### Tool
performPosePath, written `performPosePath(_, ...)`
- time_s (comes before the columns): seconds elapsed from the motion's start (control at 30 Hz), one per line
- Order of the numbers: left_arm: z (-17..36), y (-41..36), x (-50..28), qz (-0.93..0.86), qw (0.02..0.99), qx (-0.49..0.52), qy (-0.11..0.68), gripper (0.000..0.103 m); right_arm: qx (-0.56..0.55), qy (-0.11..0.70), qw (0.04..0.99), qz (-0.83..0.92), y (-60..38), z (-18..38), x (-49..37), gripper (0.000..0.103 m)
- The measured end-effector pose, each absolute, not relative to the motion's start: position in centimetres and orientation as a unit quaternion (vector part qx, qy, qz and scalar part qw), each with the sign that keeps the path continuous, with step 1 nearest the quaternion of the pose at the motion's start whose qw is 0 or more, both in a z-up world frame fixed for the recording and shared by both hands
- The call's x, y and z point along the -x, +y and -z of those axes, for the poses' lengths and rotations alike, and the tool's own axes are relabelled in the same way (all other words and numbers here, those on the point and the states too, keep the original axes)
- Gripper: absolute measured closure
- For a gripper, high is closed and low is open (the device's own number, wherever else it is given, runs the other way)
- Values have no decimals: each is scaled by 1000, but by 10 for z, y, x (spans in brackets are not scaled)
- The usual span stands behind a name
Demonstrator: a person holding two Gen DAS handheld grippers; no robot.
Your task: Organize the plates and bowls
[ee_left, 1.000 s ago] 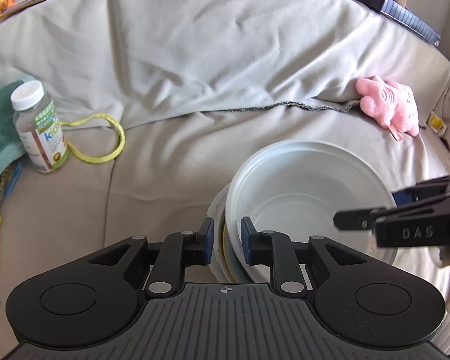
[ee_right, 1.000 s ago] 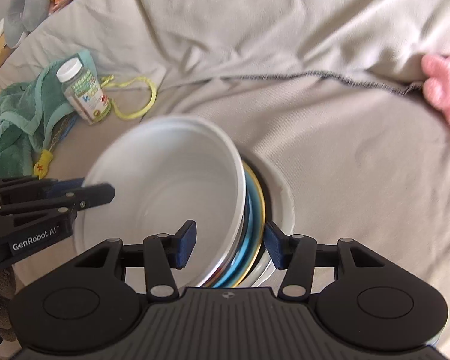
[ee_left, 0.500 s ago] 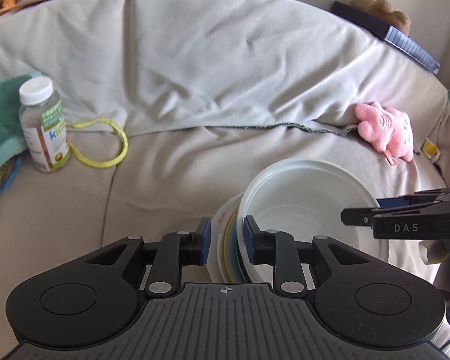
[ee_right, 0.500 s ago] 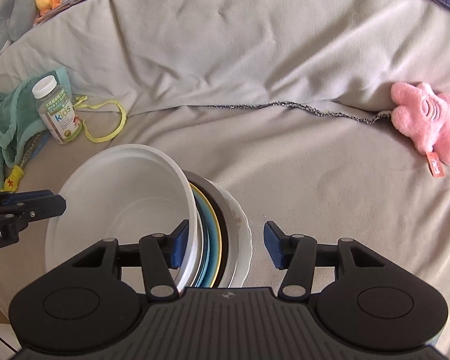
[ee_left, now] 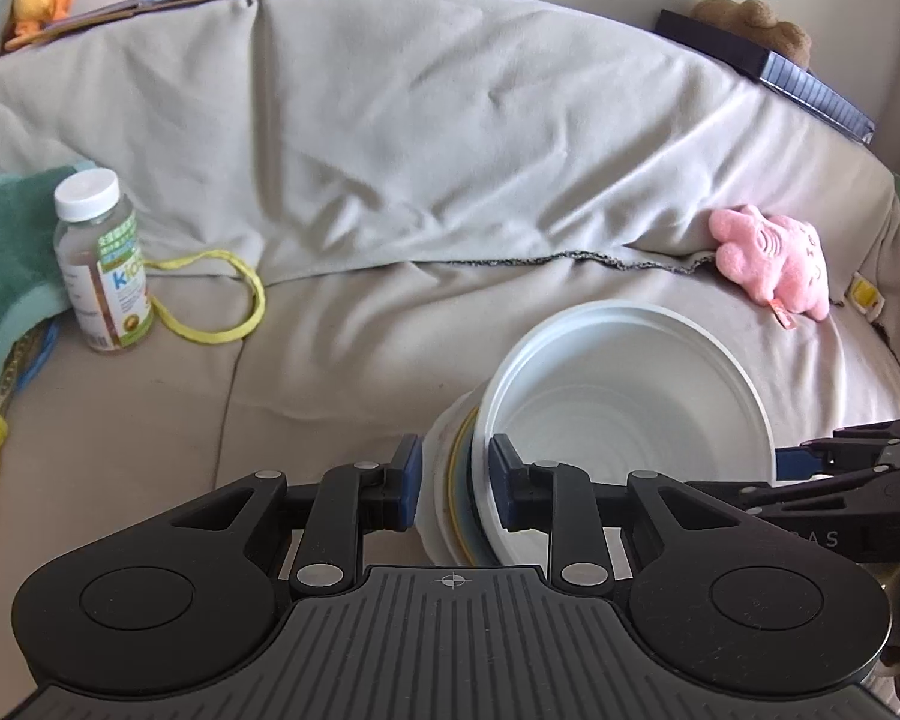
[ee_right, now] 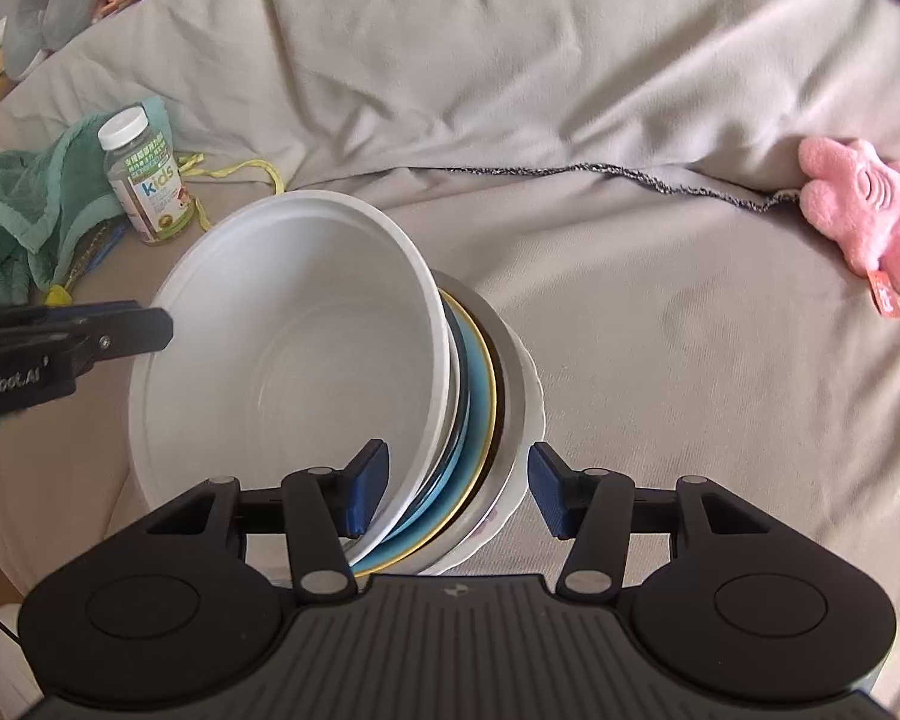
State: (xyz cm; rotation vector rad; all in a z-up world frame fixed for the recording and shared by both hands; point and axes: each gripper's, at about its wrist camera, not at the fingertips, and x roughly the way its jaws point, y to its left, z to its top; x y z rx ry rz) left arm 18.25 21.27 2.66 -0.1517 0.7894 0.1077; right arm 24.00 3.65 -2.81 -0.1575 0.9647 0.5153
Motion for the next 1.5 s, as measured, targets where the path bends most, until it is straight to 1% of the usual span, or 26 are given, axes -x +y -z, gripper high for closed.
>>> performPosePath(0.17, -29, 204, -164, -58, 921, 75, 378, 75, 60, 440, 858, -256, 27, 23, -222, 50)
performPosePath(0.37, -37, 186, -140, -66, 928, 69, 361, 75, 28, 395, 880, -263, 9, 5, -197, 46)
performPosePath(0.53, -31, 169, -97, -71, 934, 106, 332, 75, -4, 366, 893, -262, -9, 5, -158, 43)
performPosePath(0.63, -18, 153, -58, -80, 942, 126, 300, 75, -23, 345, 901, -261, -22, 13, -122, 39)
performPosePath(0.73, -1, 132, -12, -83, 954, 134, 254, 75, -17, 307, 917, -254, -30, 26, -77, 36)
performPosePath(0.77, 5, 125, 4, -79, 958, 135, 240, 75, -12, 295, 921, -254, -32, 32, -61, 33)
performPosePath(0.87, 22, 103, 44, -74, 971, 104, 200, 75, -2, 272, 929, -250, -38, 50, -23, 31)
performPosePath(0.97, 35, 81, 74, -99, 981, 50, 159, 81, -5, 251, 936, -248, -46, 67, 4, 26)
performPosePath(1.03, 42, 72, 86, -123, 983, 24, 135, 82, -4, 225, 942, -248, -50, 76, 18, 24)
performPosePath(1.1, 46, 69, 87, -144, 979, 23, 140, 82, -1, 208, 948, -242, -51, 82, 25, 24)
performPosePath(1.27, 48, 67, 80, -125, 976, 28, 175, 82, -23, 227, 945, -234, -55, 90, 22, 24)
performPosePath(1.5, 49, 61, 79, -112, 976, 25, 183, 82, -13, 215, 948, -234, -54, 91, 31, 24)
